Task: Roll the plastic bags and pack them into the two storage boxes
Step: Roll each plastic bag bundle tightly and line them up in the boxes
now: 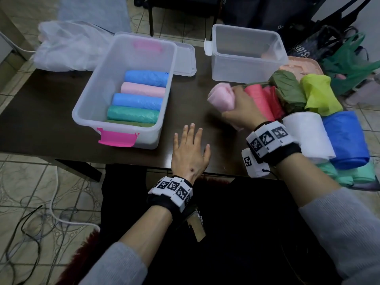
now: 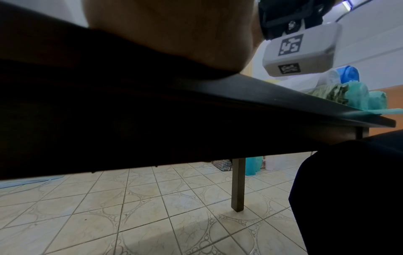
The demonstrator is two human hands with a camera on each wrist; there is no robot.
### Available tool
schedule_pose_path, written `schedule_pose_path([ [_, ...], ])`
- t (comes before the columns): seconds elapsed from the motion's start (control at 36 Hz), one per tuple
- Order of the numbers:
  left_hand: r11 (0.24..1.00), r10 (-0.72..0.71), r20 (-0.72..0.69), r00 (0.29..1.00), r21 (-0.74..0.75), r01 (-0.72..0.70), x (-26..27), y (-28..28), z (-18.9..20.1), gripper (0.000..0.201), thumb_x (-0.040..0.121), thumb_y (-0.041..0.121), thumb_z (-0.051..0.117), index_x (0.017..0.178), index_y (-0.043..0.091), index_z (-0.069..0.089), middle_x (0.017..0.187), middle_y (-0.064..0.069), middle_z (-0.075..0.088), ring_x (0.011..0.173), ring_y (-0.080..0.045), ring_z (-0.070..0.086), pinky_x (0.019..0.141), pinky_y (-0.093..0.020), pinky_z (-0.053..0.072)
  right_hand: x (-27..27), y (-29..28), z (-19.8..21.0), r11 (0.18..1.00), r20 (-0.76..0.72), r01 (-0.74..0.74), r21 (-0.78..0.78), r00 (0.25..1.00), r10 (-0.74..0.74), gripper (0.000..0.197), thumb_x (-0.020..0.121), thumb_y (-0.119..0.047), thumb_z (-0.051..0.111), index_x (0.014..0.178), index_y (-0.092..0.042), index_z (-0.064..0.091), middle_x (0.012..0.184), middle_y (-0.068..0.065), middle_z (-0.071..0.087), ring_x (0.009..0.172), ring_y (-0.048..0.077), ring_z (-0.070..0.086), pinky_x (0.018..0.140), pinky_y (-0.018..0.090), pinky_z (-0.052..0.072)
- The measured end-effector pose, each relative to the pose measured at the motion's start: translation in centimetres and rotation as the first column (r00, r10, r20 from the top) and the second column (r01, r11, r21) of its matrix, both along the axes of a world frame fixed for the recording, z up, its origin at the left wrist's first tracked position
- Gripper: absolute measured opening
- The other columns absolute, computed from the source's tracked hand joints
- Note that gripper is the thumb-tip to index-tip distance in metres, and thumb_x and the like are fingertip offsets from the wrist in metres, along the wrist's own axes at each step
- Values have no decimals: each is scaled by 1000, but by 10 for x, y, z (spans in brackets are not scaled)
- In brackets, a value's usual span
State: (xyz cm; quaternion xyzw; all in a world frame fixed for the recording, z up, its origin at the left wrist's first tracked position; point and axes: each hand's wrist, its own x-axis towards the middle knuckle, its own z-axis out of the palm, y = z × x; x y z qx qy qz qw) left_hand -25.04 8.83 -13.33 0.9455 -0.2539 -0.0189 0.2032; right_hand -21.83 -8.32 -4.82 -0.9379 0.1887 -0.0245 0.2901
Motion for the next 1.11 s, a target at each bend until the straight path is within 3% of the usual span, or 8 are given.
schedule_pose_path([
  [0.22, 996, 44, -58, 997, -71, -48, -1, 2, 6, 65, 96, 37, 41, 148, 5, 18, 157, -9, 16, 147, -21, 7, 118, -34, -2, -17, 22, -24, 929, -233, -328, -172, 930, 285, 72, 71, -14, 66, 136, -14, 35, 124, 13, 46, 115, 33, 46, 97, 46, 40],
  [0.39, 952, 75, -206, 976, -277, -132, 3, 6, 15, 64, 92, 17, 50, 145, -1, 20, 153, -15, 24, 144, -24, 17, 116, -26, 2, -8, 7, 1, 908, -240, -418, 34, 878, 413, 62, 80, -10, 67, 136, -9, 42, 130, 9, 52, 117, 22, 51, 96, 24, 37],
  [0.53, 882, 95, -324, 941, -411, -231, 9, 12, 27, 60, 88, 3, 49, 143, -1, 24, 148, -16, 33, 136, -26, 32, 107, -17, 17, 4, -9, 11, 996, 155, -85, -13, 984, 86, 53, 90, -17, 59, 138, -7, 37, 135, 12, 48, 124, 22, 46, 101, 26, 34],
  [0.61, 870, 99, -328, 940, -429, -241, 14, 10, 33, 58, 89, 2, 47, 143, 0, 26, 146, -16, 35, 134, -26, 35, 105, -17, 19, 3, -11, 13, 979, 444, 194, -64, 884, -147, 44, 89, -20, 58, 128, -5, 45, 124, 15, 49, 110, 20, 48, 92, 23, 36],
  [0.67, 861, 108, -331, 938, -441, -254, 18, 8, 36, 56, 89, 0, 44, 143, 1, 28, 144, -16, 38, 133, -26, 37, 104, -18, 20, -2, -6, 17, 978, 550, 195, -76, 826, -122, 30, 90, -16, 55, 116, -2, 52, 110, 15, 54, 92, 15, 48, 78, 16, 33],
  [0.75, 844, 135, -354, 925, -448, -295, 25, 4, 41, 52, 89, -3, 39, 140, 2, 33, 142, -16, 42, 131, -26, 41, 103, -20, 24, -7, 5, 14, 986, 276, -111, -127, 951, 143, 23, 92, -20, 56, 110, -5, 59, 102, 13, 61, 83, 13, 50, 73, 15, 34],
  [0.86, 831, 199, -390, 899, -419, -366, 37, 0, 47, 42, 94, 4, 37, 136, 3, 39, 139, -15, 47, 129, -26, 43, 100, -22, 24, -13, 20, -3, 939, -259, -322, -123, 924, 283, 61, 84, -35, 67, 135, -9, 44, 130, 15, 50, 120, 27, 46, 98, 31, 35],
  [1.11, 887, 197, -662, 724, -194, -418, 63, -7, 60, 49, 90, 32, 51, 122, -5, 54, 124, -21, 58, 114, -34, 55, 90, -33, 44, -41, 50, -14, 875, -412, -443, -194, 847, 337, 57, 71, -15, 71, 120, -15, 41, 120, 11, 48, 113, 30, 46, 88, 38, 39],
])
